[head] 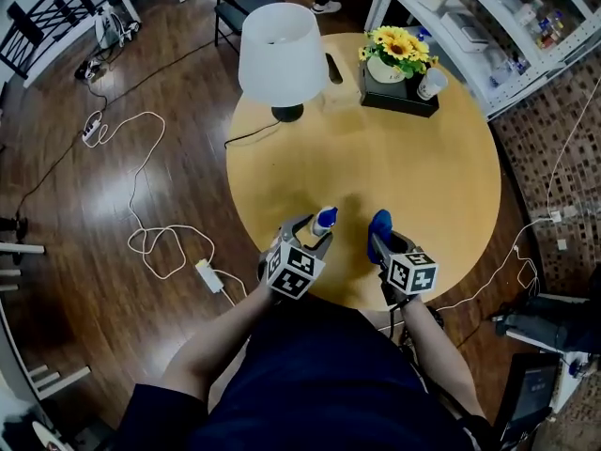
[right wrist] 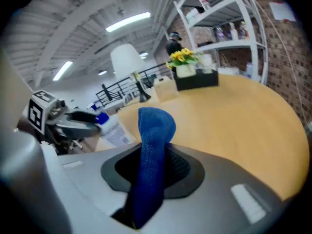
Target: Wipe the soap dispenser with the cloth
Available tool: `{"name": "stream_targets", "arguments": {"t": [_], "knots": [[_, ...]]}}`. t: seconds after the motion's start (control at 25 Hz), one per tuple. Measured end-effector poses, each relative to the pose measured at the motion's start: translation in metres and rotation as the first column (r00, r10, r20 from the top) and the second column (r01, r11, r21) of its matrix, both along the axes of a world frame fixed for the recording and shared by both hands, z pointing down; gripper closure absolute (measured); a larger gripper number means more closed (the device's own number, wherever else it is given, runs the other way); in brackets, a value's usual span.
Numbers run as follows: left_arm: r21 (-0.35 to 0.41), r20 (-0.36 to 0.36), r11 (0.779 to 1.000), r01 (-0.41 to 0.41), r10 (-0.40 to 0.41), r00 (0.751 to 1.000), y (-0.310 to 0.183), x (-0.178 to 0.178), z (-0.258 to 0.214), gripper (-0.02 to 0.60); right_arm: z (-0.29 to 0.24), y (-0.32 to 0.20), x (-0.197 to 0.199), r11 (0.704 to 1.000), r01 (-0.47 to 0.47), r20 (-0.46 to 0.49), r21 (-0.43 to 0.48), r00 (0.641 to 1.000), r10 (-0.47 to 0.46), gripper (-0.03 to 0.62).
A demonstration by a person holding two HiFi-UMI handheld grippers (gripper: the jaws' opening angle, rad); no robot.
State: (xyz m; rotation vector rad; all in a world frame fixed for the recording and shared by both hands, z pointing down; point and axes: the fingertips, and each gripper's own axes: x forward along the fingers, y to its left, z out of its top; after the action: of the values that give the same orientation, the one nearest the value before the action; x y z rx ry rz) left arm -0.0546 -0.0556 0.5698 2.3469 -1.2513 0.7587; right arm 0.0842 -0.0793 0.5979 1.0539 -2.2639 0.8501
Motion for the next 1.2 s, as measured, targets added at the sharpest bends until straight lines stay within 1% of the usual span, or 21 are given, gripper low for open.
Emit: {"name": "stream_targets", "arguments": {"t": [0.04, 0.08, 0.16, 0.2, 0.28, 0.32, 0.36, 0.4, 0.44, 0.48, 0.52, 0.6, 0.72, 0.8, 0.84, 0.92, 1.0, 1.04, 1.08, 1.12, 1.2], "knots": [[0.010, 0.024, 1.000, -0.010, 0.009, 1.000, -0.001, 0.002, 0.001, 0.351, -0.023, -0.004, -0.017, 0.996, 0.065, 0.008, 0.059, 0.998, -0.066, 0.493], [0.016, 0.047, 1.000, -0.013, 0.012, 0.999, -0.003, 0.003, 0.003, 0.351, -0.046, -0.007, -0.036, 0.984, 0.131, 0.007, 0.118, 0.991, -0.133, 0.493], [0.015, 0.069, 1.000, -0.005, 0.004, 0.998, -0.006, 0.003, 0.007, 0.353, -0.086, -0.009, -0.077, 0.941, 0.255, 0.002, 0.222, 0.965, -0.262, 0.493], [0.007, 0.062, 1.000, 0.002, -0.003, 0.998, -0.007, 0.002, 0.009, 0.354, -0.102, -0.008, -0.098, 0.914, 0.309, 0.002, 0.261, 0.947, -0.321, 0.492], [-0.010, 0.029, 1.000, 0.012, -0.011, 1.000, -0.006, 0.004, 0.012, 0.369, -0.122, 0.001, -0.133, 0.862, 0.407, -0.010, 0.303, 0.905, -0.424, 0.491], [-0.010, 0.016, 1.000, 0.014, -0.014, 1.000, -0.006, 0.004, 0.012, 0.390, -0.125, 0.007, -0.148, 0.835, 0.455, -0.030, 0.310, 0.883, -0.469, 0.493], [-0.006, 0.009, 1.000, 0.014, -0.014, 1.000, -0.005, 0.005, 0.012, 0.390, -0.124, 0.014, -0.161, 0.809, 0.499, -0.059, 0.312, 0.859, -0.508, 0.493], [-0.001, 0.006, 1.000, 0.013, -0.013, 1.000, -0.004, 0.005, 0.012, 0.391, -0.121, 0.020, -0.171, 0.786, 0.537, -0.092, 0.308, 0.839, -0.537, 0.493], [0.002, 0.004, 1.000, 0.012, -0.012, 1.000, -0.003, 0.005, 0.012, 0.391, -0.116, 0.024, -0.177, 0.771, 0.562, -0.126, 0.299, 0.824, -0.552, 0.493], [0.003, 0.001, 1.000, 0.011, -0.011, 1.000, -0.003, 0.005, 0.013, 0.393, -0.110, 0.025, -0.178, 0.767, 0.573, -0.150, 0.289, 0.818, -0.555, 0.493], [0.004, -0.002, 1.000, 0.010, -0.010, 1.000, -0.003, 0.005, 0.013, 0.393, -0.106, 0.024, -0.176, 0.773, 0.570, -0.158, 0.278, 0.821, -0.549, 0.493], [0.009, -0.007, 1.000, 0.007, -0.007, 1.000, -0.004, 0.006, 0.013, 0.393, -0.099, 0.018, -0.167, 0.807, 0.534, -0.130, 0.253, 0.845, -0.518, 0.493], [0.015, -0.011, 1.000, 0.010, -0.010, 1.000, -0.004, 0.005, 0.013, 0.393, -0.097, 0.001, -0.152, 0.870, 0.448, -0.041, 0.206, 0.892, -0.449, 0.493], [0.013, -0.013, 1.000, 0.012, -0.012, 1.000, -0.005, 0.006, 0.013, 0.393, -0.097, -0.013, -0.142, 0.904, 0.390, -0.007, 0.178, 0.919, -0.395, 0.493], [0.011, -0.012, 1.000, 0.011, -0.011, 1.000, -0.006, 0.006, 0.013, 0.393, -0.096, -0.019, -0.136, 0.916, 0.366, -0.007, 0.167, 0.929, -0.370, 0.493], [0.010, -0.006, 1.000, 0.005, -0.005, 1.000, -0.005, 0.007, 0.014, 0.393, -0.091, -0.027, -0.126, 0.929, 0.339, -0.045, 0.149, 0.941, -0.336, 0.493], [0.014, 0.000, 1.000, -0.001, 0.001, 1.000, -0.005, 0.007, 0.014, 0.393, -0.088, -0.032, -0.119, 0.929, 0.339, -0.113, 0.150, 0.939, -0.325, 0.493], [0.015, -0.001, 1.000, -0.002, 0.002, 1.000, -0.004, 0.007, 0.014, 0.393, -0.090, -0.031, -0.118, 0.922, 0.350, -0.138, 0.165, 0.934, -0.330, 0.493], [0.015, -0.003, 1.000, -0.002, 0.002, 1.000, -0.004, 0.008, 0.013, 0.393, -0.097, -0.028, -0.121, 0.909, 0.371, -0.146, 0.191, 0.926, -0.347, 0.493], [0.014, -0.005, 1.000, -0.002, 0.002, 1.000, -0.003, 0.008, 0.013, 0.393, -0.106, -0.021, -0.129, 0.888, 0.402, -0.140, 0.223, 0.915, -0.379, 0.493], [0.013, -0.005, 1.000, 0.001, -0.001, 1.000, -0.002, 0.005, 0.012, 0.393, -0.120, -0.002, -0.152, 0.831, 0.489, -0.138, 0.267, 0.872, -0.469, 0.493]]}}
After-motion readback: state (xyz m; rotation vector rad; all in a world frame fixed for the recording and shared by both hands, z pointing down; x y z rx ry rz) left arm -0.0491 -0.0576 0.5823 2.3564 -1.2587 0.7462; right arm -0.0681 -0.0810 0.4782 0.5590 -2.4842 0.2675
